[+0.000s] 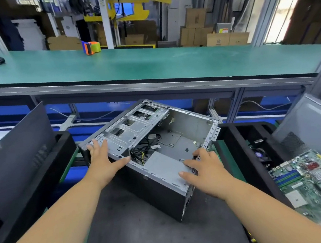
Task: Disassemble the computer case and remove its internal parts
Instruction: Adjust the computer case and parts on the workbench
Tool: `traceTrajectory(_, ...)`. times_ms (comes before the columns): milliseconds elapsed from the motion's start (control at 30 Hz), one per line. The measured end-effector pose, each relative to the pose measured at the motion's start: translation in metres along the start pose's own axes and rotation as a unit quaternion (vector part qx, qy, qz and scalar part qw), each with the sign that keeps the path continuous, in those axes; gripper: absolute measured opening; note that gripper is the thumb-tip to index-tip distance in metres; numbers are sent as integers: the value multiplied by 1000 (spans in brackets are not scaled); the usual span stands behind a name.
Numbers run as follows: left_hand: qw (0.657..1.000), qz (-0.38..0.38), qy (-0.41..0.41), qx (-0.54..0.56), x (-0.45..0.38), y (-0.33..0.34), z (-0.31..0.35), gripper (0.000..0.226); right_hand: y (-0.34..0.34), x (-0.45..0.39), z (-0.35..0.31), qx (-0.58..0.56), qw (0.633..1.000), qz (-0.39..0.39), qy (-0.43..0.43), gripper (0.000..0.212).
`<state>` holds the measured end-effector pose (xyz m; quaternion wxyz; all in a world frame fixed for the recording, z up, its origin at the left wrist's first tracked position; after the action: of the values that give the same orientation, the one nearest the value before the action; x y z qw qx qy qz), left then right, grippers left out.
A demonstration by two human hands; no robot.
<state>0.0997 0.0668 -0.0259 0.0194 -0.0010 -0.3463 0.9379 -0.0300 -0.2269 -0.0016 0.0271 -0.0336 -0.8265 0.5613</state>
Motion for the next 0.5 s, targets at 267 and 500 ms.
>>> traceTrajectory(267, 998, 68, -15, -6, 31, 12, 32, 96, -20, -2, 5, 60, 998, -16, -18, 55)
traceTrajectory(500, 992, -3, -112, 56, 103, 62, 76, 111, -56, -42, 51, 128, 991, 14, -21, 71)
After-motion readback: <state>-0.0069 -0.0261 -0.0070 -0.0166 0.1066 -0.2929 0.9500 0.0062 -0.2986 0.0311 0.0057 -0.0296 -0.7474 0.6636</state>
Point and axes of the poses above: each hand's wrist, its own x-axis away from the middle knuckle, its own y-axis out of the palm, z = x × y, the point moved 1 cm from there along -x, towards the middle knuckle, and after that the axes turned 4 degrees about z, right-handed, at the moved point
